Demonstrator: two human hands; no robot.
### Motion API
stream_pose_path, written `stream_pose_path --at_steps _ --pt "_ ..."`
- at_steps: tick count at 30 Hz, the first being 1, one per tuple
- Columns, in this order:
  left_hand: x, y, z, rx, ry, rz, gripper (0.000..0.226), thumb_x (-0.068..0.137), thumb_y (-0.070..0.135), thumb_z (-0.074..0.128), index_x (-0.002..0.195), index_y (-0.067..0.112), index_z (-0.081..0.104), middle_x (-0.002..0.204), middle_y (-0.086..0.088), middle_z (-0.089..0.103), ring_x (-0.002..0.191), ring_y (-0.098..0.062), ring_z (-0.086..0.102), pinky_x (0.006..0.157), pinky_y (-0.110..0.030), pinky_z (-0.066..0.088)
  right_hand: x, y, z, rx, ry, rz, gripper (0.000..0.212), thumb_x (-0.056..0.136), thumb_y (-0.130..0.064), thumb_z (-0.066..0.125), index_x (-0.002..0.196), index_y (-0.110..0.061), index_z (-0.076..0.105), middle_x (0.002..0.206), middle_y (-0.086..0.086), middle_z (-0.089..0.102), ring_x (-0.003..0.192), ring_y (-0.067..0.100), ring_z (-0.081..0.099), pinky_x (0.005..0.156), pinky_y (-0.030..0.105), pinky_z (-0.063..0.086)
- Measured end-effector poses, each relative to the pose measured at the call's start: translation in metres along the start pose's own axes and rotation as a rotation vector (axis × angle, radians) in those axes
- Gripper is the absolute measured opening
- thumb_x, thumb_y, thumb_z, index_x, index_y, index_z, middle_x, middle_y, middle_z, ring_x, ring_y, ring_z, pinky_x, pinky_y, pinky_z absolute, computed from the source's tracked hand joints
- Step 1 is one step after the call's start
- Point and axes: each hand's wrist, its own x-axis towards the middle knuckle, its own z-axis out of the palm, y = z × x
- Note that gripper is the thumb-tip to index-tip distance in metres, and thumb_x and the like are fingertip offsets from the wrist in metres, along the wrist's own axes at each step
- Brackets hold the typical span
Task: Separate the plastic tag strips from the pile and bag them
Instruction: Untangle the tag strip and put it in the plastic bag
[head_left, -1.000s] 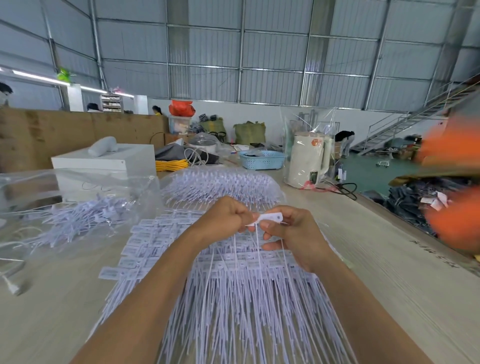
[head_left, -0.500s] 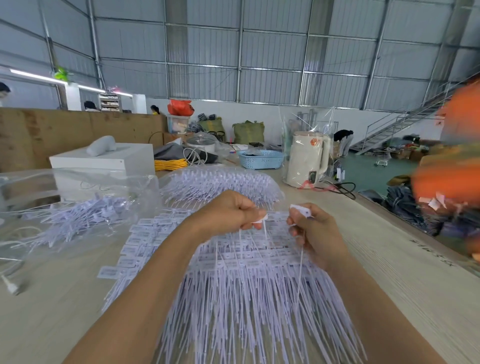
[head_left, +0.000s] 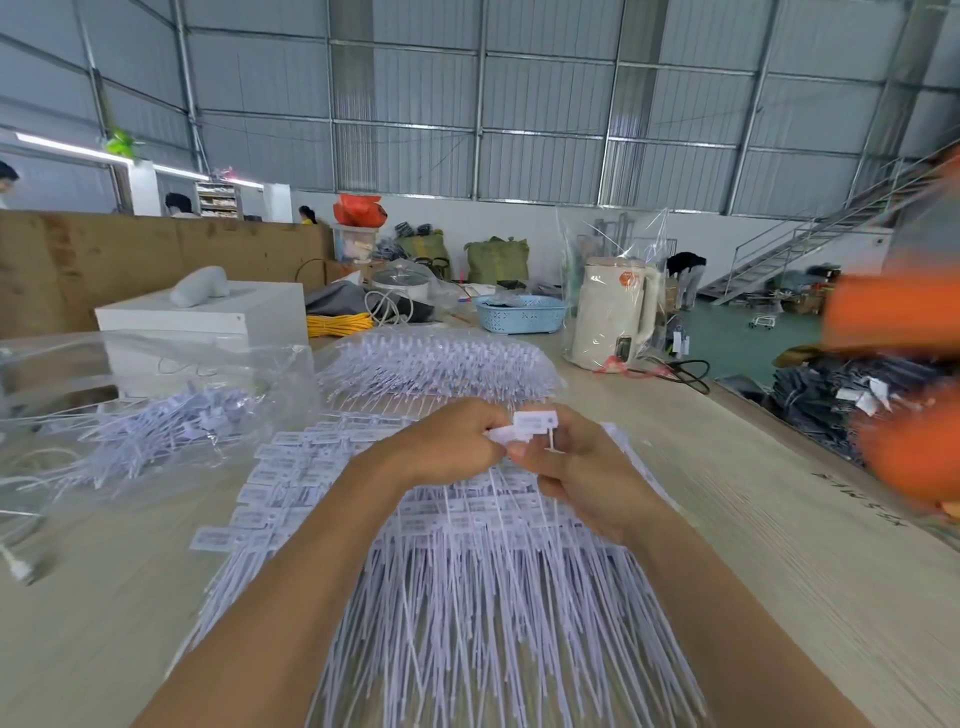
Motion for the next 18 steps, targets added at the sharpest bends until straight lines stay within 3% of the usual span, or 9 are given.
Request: stream_pose_path --at_steps 3,6,10,15,18 --pt "0.001 -0.002 0.002 0.062 0.003 0.033 0.01 0.086 0.009 0.058 0.087 0.018 0.054 0.085 -0.004 0.053 0.07 -0.017 0.05 0.059 -0.027 0.038 0.001 0.003 0.001 -0.049 0.064 -0.023 0.019 0.085 -0.002 0.065 0.102 0.005 0.061 0.068 0.009 0.048 0.043 0.004 0.035 0.04 0.016 0.029" --pt "0.0 -0.007 -0.001 -0.008 0.072 0.006 0.03 0.083 0.023 0.068 0.106 0.024 0.049 0.097 0.006 0.052 0.077 -0.011 0.055 0.067 -0.028 0.046 0.002 0.001 -0.003 -0.003 0.126 -0.031 0.005 0.084 0.0 0.064 0.088 -0.002 0.062 0.05 -0.006 0.044 0.039 0.003 0.032 0.038 0.016 0.028" --pt "-0.003 -0.013 -0.009 -0.076 0.081 0.001 0.019 0.085 0.031 0.067 0.079 0.013 0.068 0.073 0.002 0.063 0.068 -0.018 0.056 0.066 -0.031 0.045 0.002 -0.005 -0.006 0.075 0.163 0.007 0.011 0.083 -0.001 0.066 0.083 -0.009 0.059 0.047 -0.009 0.043 0.04 0.004 0.035 0.037 0.017 0.029" --pt "-0.005 -0.01 -0.007 -0.162 0.068 0.016 0.026 0.091 0.022 0.06 0.066 0.019 0.064 0.054 0.009 0.053 0.055 -0.009 0.048 0.061 -0.024 0.037 -0.005 -0.007 -0.004 -0.007 0.062 -0.006 0.011 0.08 -0.01 0.072 0.081 -0.006 0.062 0.051 -0.003 0.04 0.041 0.006 0.033 0.037 0.017 0.027" --pt "0.0 -0.009 -0.003 -0.204 0.114 -0.005 0.031 0.091 0.018 0.059 0.06 0.021 0.064 0.05 0.006 0.046 0.05 -0.009 0.041 0.057 -0.024 0.031 -0.004 -0.006 -0.003 -0.007 0.093 -0.026 0.012 0.077 -0.012 0.074 0.079 -0.007 0.063 0.05 -0.005 0.046 0.041 0.006 0.035 0.037 0.017 0.027"
